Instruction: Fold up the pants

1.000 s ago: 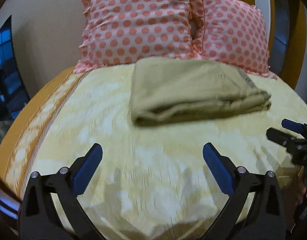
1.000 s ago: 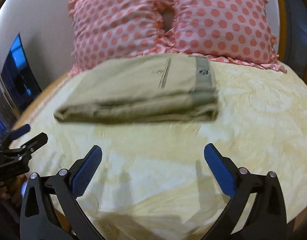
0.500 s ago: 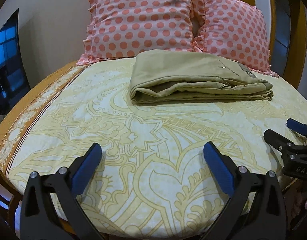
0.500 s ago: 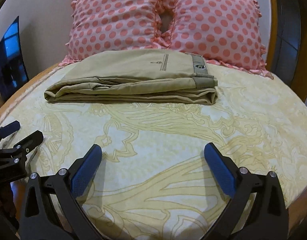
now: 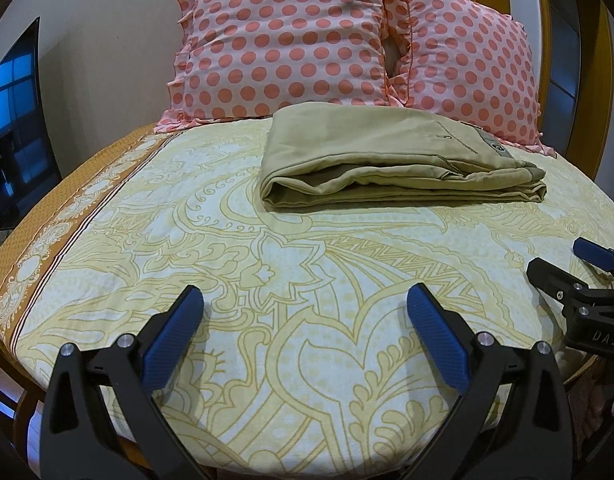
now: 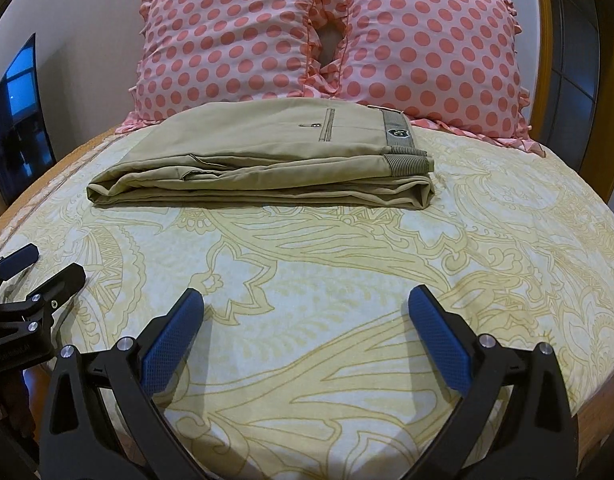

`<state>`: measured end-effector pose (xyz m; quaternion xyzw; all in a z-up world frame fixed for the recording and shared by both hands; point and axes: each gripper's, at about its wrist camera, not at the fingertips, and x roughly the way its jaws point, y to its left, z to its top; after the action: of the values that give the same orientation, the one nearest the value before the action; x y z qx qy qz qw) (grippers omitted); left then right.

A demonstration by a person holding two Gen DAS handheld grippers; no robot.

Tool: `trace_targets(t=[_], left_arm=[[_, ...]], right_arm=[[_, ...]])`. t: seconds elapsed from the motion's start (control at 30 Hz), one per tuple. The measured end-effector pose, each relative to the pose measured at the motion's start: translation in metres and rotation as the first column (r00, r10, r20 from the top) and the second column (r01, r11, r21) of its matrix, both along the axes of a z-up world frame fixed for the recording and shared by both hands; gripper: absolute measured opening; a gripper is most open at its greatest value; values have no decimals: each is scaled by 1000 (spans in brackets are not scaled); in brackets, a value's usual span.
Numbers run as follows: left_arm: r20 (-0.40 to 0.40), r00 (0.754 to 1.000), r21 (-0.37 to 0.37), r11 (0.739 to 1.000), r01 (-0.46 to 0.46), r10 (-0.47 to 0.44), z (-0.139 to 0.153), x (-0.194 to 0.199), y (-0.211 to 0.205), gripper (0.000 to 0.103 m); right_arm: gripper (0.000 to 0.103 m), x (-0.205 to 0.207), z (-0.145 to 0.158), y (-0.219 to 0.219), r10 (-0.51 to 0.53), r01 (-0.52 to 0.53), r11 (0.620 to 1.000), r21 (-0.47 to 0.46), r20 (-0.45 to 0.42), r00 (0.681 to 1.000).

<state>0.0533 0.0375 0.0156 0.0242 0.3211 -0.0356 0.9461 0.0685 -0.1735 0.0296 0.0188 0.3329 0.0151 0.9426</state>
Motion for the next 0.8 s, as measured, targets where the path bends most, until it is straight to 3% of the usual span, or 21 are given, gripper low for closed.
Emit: trace_targets(t=[0.8], left_arm=[[-17, 1000, 2, 1000, -8, 8, 2, 2, -1, 101]], right_arm=[[102, 0, 0, 0, 1, -1, 1000, 0, 0, 1000]])
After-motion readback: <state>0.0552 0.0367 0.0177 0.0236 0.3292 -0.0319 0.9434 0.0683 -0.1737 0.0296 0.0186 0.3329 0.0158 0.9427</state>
